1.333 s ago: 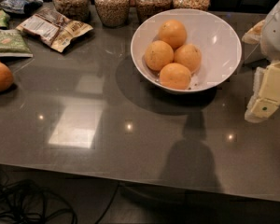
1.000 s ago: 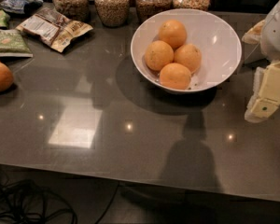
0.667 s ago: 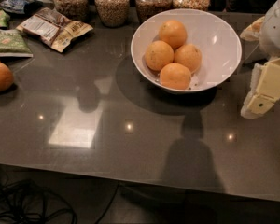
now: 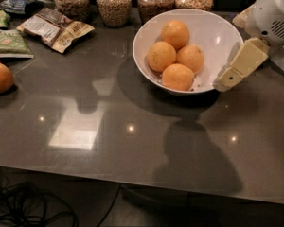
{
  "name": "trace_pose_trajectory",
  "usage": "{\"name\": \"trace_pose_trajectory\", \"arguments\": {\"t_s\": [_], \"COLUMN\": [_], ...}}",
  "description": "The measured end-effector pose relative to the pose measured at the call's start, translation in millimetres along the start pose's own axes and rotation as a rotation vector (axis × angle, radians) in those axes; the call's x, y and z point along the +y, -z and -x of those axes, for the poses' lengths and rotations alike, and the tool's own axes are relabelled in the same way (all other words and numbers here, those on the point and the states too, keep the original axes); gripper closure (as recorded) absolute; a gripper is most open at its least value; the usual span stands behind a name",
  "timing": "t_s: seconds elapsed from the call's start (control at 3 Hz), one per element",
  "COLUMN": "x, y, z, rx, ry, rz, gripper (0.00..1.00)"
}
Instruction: Pick orange from white bowl
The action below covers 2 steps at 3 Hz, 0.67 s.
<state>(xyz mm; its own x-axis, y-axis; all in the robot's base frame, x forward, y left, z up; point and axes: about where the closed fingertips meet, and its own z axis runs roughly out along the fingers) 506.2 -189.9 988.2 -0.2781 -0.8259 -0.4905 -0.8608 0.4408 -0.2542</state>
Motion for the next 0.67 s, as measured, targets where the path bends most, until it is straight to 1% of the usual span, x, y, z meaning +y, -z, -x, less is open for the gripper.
{"name": "trace_pose_trajectory", "arguments": {"t_s": [0.33,0.67], "x": [-30.4,-30.4], "y": [-19.4,-19.4], "z": [22.7,22.7], "rx": [-0.083,-0.084], "ry": [-0.172,-0.172], "rz": [-0.017,-0.018], "gripper": [0.00,0.00]}}
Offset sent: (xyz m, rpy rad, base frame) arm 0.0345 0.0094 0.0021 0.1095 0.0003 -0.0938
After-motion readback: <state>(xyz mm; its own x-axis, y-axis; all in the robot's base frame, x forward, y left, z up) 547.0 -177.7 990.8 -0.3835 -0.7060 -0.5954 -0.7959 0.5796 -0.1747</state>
